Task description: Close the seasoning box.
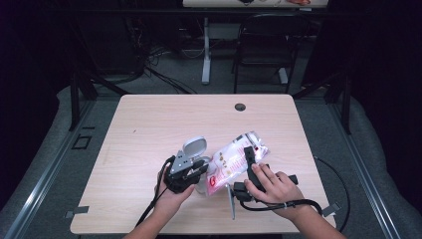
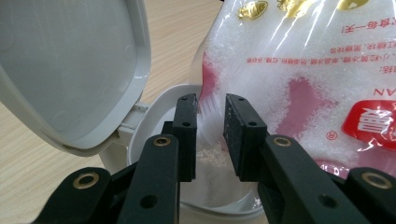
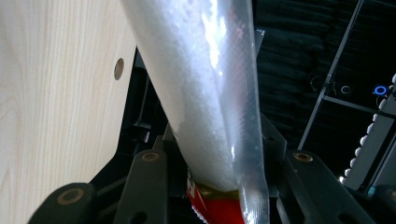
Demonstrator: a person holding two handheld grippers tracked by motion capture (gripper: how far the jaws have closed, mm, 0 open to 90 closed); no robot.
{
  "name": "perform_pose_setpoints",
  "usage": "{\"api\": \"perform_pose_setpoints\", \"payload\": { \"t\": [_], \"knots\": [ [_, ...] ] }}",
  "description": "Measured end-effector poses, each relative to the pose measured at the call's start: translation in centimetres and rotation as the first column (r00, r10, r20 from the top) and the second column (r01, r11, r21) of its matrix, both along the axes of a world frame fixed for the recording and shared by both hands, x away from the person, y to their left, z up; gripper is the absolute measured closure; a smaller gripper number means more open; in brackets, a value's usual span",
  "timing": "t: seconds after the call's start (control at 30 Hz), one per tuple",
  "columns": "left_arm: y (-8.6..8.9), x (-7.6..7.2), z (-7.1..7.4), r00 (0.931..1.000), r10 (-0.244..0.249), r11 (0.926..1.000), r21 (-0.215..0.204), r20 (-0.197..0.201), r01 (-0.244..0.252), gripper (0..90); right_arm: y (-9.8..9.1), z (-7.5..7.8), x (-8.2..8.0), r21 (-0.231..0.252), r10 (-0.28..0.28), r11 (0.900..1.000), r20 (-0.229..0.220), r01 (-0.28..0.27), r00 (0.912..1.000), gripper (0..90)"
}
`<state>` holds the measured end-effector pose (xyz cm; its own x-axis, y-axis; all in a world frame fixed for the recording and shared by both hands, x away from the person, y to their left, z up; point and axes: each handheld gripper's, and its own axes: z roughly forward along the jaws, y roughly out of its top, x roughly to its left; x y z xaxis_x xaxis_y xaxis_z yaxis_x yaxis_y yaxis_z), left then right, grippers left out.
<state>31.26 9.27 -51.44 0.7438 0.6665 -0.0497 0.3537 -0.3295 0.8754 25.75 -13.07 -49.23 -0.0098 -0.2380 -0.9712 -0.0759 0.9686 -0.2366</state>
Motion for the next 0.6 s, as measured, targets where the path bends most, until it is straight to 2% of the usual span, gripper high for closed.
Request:
{"api": "perform_pose_setpoints", "payload": {
  "t": [0.33, 0.43, 0.6],
  "knots": [
    [0.07, 0.01, 0.01, 1.0000, 0.000, 1.0000, 0.000, -0.002, 0.000, 74.9, 0.17, 0.20, -0.28, 0.003, 0.015, 0.9999, -0.002, -0.015, 0.9999, 65.0],
    [0.05, 0.00, -0.01, 1.0000, 0.002, 1.0000, -0.002, -0.003, -0.002, 74.9, 0.24, 0.18, -0.32, -0.008, 0.023, 0.9997, 0.017, -0.023, 0.9996, 65.2],
    [0.07, 0.00, -0.01, 1.0000, 0.000, 1.0000, 0.001, -0.004, 0.000, 74.9, 0.33, 0.01, -0.41, 0.004, 0.020, 0.9998, 0.020, -0.020, 0.9996, 66.1]
  ]
}}
